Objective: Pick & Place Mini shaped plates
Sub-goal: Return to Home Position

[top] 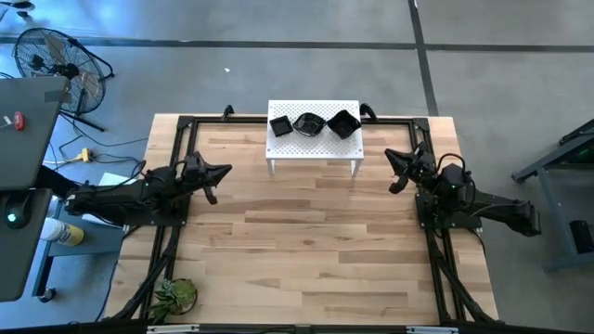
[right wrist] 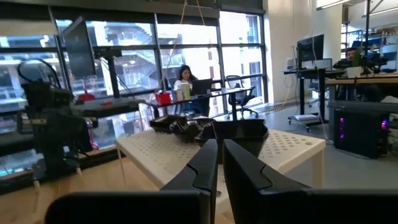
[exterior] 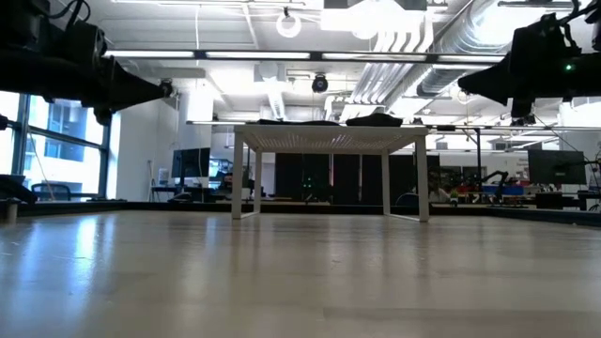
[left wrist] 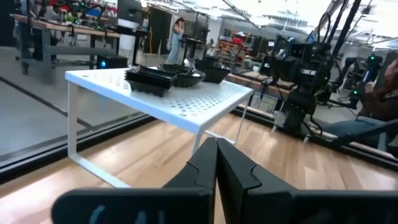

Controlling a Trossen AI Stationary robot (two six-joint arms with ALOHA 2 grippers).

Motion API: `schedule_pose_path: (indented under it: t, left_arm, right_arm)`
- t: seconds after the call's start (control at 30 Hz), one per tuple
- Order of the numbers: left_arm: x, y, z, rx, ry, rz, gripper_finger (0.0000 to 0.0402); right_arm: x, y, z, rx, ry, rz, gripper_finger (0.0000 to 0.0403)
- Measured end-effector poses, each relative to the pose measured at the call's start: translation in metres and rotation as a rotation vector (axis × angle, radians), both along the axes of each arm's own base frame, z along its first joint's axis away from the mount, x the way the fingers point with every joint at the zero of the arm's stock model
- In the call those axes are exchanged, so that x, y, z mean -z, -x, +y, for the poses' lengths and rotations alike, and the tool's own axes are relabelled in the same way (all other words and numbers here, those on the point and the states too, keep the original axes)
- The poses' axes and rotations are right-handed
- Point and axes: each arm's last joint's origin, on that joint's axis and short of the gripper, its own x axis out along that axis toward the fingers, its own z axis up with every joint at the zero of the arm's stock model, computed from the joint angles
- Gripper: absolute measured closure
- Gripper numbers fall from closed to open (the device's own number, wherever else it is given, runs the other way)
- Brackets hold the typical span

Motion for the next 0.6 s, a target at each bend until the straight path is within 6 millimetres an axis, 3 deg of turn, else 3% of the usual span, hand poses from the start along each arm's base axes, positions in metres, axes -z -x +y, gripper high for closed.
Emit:
schedule_pose_path:
  t: [0.3, 0.47, 0.6]
  left_arm:
    - [0.000, 0.002, 0.002, -0.086, 0.010, -0.009, 0.0401]
    - [0.000, 0.003, 0.005, -0.198, 0.040, -0.025, 0.0401]
    - [0.000, 0.003, 0.005, -0.194, 0.041, -0.025, 0.0401]
  right_arm:
    - [0.000, 0.000, 0.000, 0.024, 0.013, 0.010, 0.0382]
    - [0.007, 0.000, -0.003, 0.107, -0.031, 0.066, 0.0382]
    - [0.012, 0.000, -0.004, 0.123, -0.110, 0.067, 0.0382]
